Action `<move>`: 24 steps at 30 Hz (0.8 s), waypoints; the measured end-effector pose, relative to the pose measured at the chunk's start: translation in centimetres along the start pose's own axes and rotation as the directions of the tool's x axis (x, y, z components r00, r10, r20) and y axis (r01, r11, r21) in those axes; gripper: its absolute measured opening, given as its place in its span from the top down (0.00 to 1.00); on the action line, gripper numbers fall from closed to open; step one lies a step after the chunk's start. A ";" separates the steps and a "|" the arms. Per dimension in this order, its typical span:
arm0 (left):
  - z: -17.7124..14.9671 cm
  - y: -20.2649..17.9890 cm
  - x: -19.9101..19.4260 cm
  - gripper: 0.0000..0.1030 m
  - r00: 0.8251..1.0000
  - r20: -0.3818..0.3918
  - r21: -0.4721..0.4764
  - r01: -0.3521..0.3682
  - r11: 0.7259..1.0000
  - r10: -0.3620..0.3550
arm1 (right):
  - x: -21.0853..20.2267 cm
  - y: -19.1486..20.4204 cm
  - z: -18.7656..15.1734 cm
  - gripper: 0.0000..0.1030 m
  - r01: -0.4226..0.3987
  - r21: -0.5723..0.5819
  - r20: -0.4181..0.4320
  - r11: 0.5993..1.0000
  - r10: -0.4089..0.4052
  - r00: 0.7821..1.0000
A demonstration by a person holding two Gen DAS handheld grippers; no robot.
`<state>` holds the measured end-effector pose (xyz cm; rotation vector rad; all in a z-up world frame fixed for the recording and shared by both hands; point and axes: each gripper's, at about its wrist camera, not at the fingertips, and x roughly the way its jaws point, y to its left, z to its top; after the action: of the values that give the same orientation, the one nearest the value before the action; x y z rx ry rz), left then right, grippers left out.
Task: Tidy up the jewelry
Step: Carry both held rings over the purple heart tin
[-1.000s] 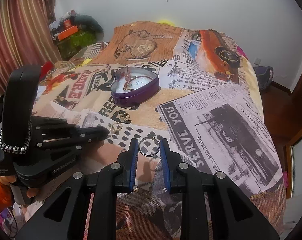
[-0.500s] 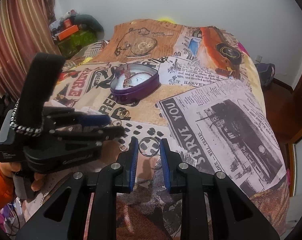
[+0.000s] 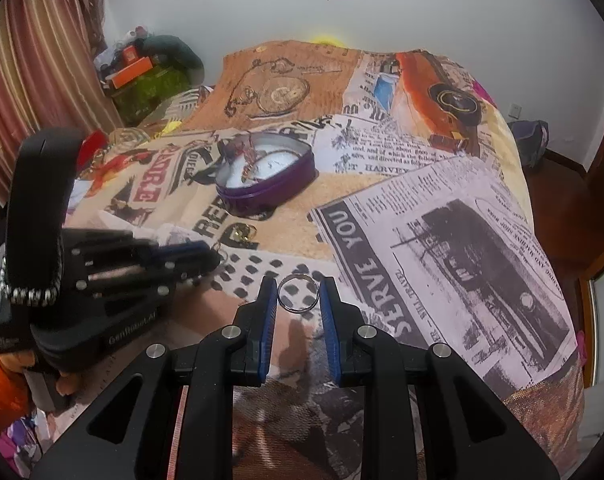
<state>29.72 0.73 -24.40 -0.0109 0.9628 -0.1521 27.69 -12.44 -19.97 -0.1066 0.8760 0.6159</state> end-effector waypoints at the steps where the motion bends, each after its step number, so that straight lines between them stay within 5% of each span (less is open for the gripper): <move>1: 0.1 0.2 -0.5 0.93 1.000 0.012 -0.006 0.002 1.000 -0.002 | -0.2 0.2 0.1 0.81 0.000 -0.004 0.007 1.000 0.000 1.000; 12: 1.6 1.7 -5.5 0.93 0.992 0.124 -0.032 0.016 0.999 -0.012 | -0.6 1.9 2.3 0.81 -0.016 -0.016 0.051 1.000 0.017 0.999; 24: 3.0 4.0 -5.9 0.93 0.984 0.177 -0.060 0.003 0.998 0.008 | -0.2 2.8 5.3 0.81 -0.030 -0.019 0.106 0.999 0.032 0.994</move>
<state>29.38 5.29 -18.18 -0.0778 0.7895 -0.1176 29.71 -8.47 -15.98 -0.0755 0.7706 0.6523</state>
